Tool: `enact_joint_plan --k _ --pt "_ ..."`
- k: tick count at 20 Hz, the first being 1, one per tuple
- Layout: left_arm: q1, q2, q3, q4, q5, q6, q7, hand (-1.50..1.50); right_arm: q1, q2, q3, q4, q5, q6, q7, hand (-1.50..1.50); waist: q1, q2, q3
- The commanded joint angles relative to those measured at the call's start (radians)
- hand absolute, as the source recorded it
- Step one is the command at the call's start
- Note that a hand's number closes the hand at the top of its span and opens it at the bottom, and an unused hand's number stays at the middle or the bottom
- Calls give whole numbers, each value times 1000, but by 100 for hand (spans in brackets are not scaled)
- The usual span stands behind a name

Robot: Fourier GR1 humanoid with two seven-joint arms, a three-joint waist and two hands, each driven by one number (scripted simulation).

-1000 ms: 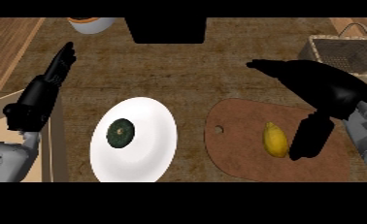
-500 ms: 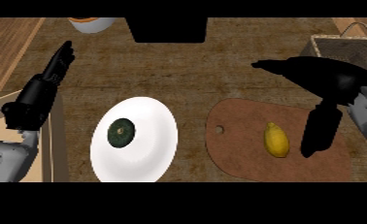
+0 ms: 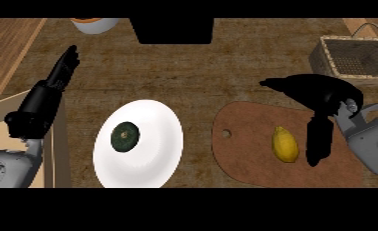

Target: Pick the lemon from the cutting board and place it in the basket

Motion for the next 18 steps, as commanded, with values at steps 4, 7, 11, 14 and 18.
enact_joint_plan --k 4,7,11,14,18 --pt "22 -32 40 42 -44 -36 -51 0 98 35 -31 -19 93 86 23 -150 -5 -1 0" --pt "1 -76 6 -42 -77 7 45 0 141 128 49 59 281 -24 -64 -150 1 0 1" --pt "10 -46 89 -9 -53 -78 4 0 185 52 -68 35 325 37 -191 -150 -4 0 0" --pt "51 -67 97 -17 -69 -103 -19 0 235 128 -42 20 414 4 -196 -150 -3 -1 0" --pt "-42 -97 99 -46 -107 -82 98 0 229 127 -93 35 454 23 -279 -150 -6 -1 0"
